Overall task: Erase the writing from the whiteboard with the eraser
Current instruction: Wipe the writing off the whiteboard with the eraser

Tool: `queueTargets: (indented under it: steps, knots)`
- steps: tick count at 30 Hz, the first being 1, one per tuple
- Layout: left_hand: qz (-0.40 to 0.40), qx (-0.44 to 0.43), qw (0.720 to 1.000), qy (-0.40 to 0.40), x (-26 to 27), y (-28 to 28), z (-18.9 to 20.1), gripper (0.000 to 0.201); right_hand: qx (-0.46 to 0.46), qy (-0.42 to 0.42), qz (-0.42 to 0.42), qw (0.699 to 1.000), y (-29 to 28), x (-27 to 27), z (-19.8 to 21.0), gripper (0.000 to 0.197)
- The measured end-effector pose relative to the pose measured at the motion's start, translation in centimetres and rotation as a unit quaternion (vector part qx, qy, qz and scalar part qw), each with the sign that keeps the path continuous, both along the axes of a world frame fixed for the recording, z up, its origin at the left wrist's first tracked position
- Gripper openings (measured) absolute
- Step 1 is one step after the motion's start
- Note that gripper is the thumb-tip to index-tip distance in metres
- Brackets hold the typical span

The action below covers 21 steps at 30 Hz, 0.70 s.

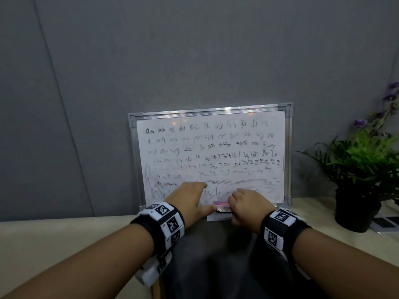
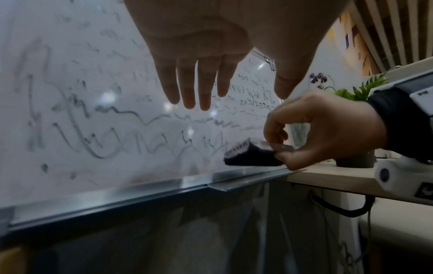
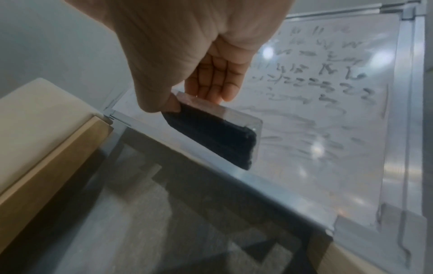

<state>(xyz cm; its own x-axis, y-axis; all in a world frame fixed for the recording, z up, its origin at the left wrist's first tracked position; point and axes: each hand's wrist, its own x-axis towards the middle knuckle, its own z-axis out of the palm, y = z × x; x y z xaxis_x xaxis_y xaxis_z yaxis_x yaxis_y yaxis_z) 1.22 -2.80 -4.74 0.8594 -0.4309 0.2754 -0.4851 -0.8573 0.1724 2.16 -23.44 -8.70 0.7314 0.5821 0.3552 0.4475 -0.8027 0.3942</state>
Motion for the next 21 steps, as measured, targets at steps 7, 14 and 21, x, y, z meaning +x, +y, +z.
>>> queueTargets:
  steps: [7,14,21]
  knots:
    - [-0.027,-0.074,0.994,0.081,1.2,-2.2,-0.5,0.048,0.046,-0.16,0.131,0.977,0.7,-0.6,2.3,0.013]
    - [-0.039,-0.123,0.99,0.063,1.9,-2.5,0.9,0.042,0.088,-0.157,0.163,0.97,1.0,-0.8,4.1,0.009]
    - [-0.088,-0.164,0.981,-0.053,2.2,-1.6,3.0,0.05,0.169,-0.023,0.094,0.981,1.0,-0.9,6.9,0.037]
